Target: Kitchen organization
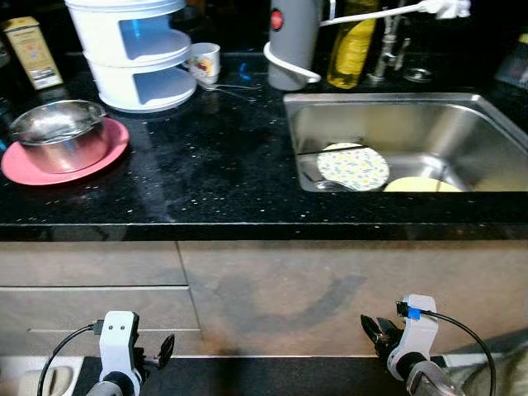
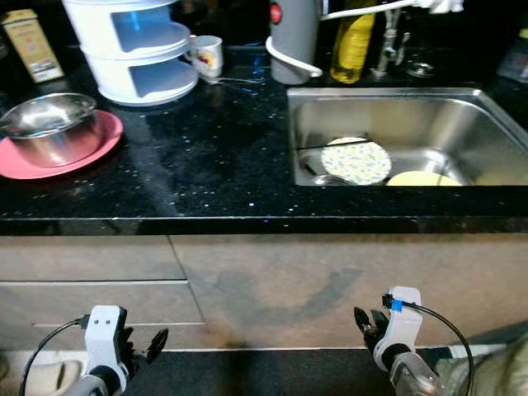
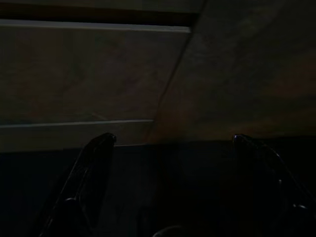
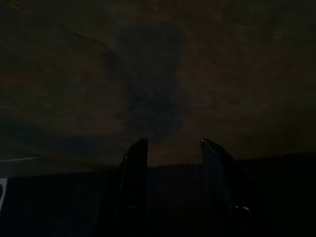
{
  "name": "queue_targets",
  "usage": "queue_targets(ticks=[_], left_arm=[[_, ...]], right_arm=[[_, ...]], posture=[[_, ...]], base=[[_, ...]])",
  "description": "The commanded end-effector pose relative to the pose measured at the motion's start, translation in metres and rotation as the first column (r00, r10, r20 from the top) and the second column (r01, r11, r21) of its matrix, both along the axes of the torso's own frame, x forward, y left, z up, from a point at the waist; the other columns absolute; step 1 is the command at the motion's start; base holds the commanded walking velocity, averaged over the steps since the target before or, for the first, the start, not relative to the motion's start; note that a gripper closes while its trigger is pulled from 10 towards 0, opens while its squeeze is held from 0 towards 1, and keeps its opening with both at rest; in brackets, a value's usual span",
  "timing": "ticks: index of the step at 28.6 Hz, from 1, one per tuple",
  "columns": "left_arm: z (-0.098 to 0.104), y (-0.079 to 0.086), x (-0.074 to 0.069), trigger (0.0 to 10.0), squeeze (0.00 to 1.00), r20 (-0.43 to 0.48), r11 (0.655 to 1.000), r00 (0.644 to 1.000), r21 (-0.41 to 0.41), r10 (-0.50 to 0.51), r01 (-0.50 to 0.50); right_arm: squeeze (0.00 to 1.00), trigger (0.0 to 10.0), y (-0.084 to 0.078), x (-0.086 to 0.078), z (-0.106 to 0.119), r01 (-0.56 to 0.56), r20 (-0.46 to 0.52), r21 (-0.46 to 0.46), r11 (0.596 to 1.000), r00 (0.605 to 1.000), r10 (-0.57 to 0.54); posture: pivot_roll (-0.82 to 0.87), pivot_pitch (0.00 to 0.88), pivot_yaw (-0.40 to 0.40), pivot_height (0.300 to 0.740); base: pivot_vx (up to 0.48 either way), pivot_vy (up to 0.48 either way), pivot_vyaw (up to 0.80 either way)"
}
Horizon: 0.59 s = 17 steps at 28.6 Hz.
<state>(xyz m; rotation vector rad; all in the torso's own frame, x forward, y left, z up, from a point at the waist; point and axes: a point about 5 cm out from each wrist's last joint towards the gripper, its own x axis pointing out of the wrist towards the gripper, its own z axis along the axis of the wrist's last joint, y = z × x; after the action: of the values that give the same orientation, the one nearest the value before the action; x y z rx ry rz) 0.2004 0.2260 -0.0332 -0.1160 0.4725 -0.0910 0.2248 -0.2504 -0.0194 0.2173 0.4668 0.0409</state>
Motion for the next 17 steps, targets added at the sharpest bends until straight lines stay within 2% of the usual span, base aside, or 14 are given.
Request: queue_targets(ticks=[1, 17], left_arm=[[-0.0007, 0.0025, -0.0036, 10.0, 0.0, -0.005, 1.0, 1.0, -0.007, 0.011, -0.011], [0.0007, -0.0004, -0.0051, 10.0, 0.0, 0.008, 1.0, 1.0, -0.021, 0.001, -0.001]], right_arm=[[0.0, 10.0, 0.0006, -0.0032, -0.002, 0.0, -0.01, 0.001, 1.0, 1.0, 0.0], [0.0, 10.0, 0.0008, -0.0052, -0.0039, -0.011, -0.017, 0.001, 1.0, 1.0, 0.011]], posture=[[0.03, 0.079, -0.041, 0.74], [0.03, 0.057, -0.04, 0.74]], base=[[0.0, 0.0, 0.0], [0.0, 0.0, 0.0]])
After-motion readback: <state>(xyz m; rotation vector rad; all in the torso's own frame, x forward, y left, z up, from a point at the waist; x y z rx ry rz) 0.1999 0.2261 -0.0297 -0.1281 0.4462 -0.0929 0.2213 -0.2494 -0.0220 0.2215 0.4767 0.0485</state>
